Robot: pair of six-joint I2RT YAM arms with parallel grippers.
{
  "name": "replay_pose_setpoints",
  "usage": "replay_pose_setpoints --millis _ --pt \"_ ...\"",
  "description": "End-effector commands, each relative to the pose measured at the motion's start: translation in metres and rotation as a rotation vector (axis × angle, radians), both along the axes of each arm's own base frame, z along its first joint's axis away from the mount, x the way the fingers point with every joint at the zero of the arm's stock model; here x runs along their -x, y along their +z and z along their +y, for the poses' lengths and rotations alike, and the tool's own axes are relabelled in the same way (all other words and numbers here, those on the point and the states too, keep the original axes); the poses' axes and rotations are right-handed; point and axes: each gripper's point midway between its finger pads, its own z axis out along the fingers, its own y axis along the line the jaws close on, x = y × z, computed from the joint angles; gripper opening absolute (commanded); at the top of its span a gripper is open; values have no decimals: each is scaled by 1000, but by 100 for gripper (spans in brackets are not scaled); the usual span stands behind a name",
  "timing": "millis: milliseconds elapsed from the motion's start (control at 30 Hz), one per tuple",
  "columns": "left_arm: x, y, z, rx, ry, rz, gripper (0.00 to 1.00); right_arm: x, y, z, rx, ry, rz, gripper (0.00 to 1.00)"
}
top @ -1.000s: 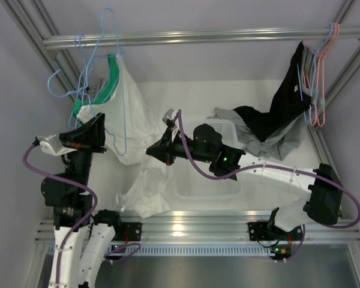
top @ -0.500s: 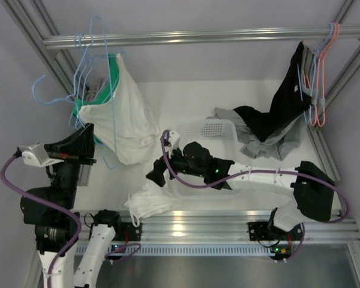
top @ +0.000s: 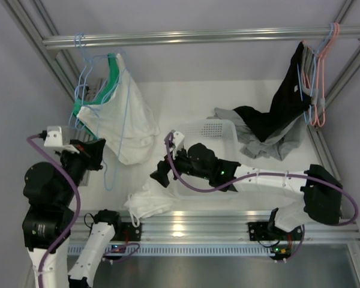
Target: Remove the tank top from the hanger
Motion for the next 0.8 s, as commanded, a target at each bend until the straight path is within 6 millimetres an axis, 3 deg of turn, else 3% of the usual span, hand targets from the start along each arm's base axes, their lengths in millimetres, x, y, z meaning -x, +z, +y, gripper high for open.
replay_pose_setpoints --millis 0,100,167,200,233,267,367,500,767 --pt "-14 3 -5 -57 -36 85 0 15 27 -10 -58 13 -16 99" --pt "-42 14 -2 -91 -14 119 0 19 31 -18 -60 13 -19 99" --pt "-76 16 4 -129 27 168 0 22 37 -21 -76 15 -21 99" --pt "-98 7 7 -143 49 224 0 24 39 -22 -81 19 -21 99" --pt "-109 8 9 -155 64 234 0 25 42 -24 -88 24 -23 99" --pt "-114 25 13 -159 91 205 0 26 42 -24 -89 25 -21 99" --pt "-141 38 18 -168 132 204 0 28 37 -27 -79 29 -22 99" --pt "-177 52 6 -197 73 195 0 28 27 -25 -51 31 -25 99" --pt "-193 54 5 -186 78 185 0 25 22 -17 -38 41 -25 100"
